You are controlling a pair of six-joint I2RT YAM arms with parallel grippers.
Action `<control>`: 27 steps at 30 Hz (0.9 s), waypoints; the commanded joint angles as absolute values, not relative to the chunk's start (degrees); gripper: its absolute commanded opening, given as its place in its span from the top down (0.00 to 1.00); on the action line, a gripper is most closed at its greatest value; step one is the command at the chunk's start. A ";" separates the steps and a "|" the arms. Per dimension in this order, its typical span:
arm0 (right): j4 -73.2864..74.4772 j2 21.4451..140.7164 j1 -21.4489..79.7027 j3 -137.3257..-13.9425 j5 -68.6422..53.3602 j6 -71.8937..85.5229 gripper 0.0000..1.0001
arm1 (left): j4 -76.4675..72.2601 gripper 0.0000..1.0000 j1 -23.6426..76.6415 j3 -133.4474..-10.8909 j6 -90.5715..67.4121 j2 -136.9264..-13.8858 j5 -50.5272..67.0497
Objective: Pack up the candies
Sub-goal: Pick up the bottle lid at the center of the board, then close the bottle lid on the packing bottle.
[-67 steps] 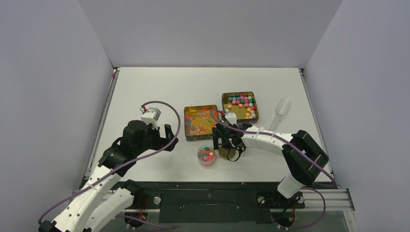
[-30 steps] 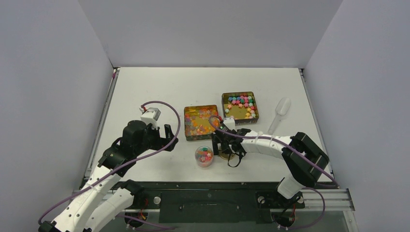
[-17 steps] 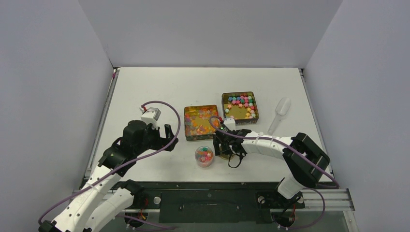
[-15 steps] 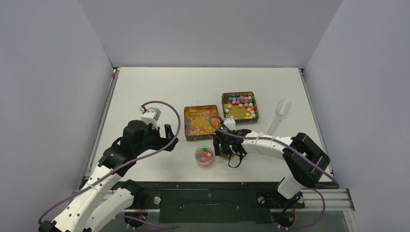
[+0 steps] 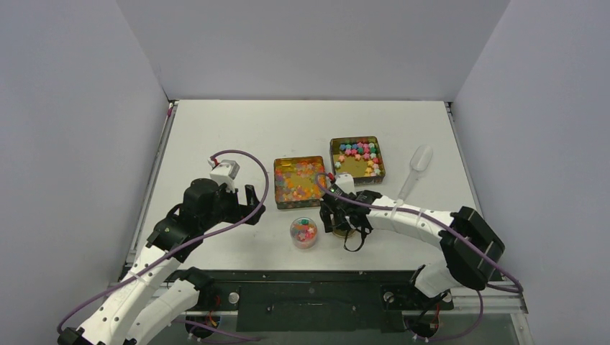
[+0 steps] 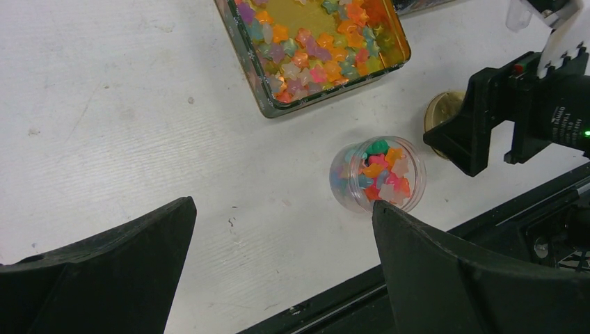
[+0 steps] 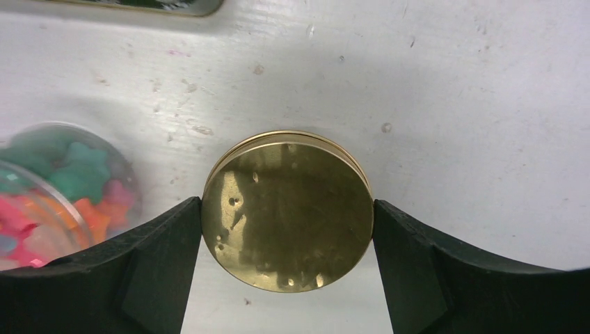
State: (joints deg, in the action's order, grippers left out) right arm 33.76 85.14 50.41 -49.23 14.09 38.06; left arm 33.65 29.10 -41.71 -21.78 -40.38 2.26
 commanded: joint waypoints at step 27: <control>47.23 90.74 64.60 -76.89 14.51 35.37 0.37 | 32.46 0.04 29.18 -42.51 -21.53 -37.45 -1.37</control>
State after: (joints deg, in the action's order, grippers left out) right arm 47.07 88.71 63.18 -73.21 15.22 35.70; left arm 33.69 29.10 -41.71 -21.80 -38.63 1.13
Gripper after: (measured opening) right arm 0.782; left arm 0.964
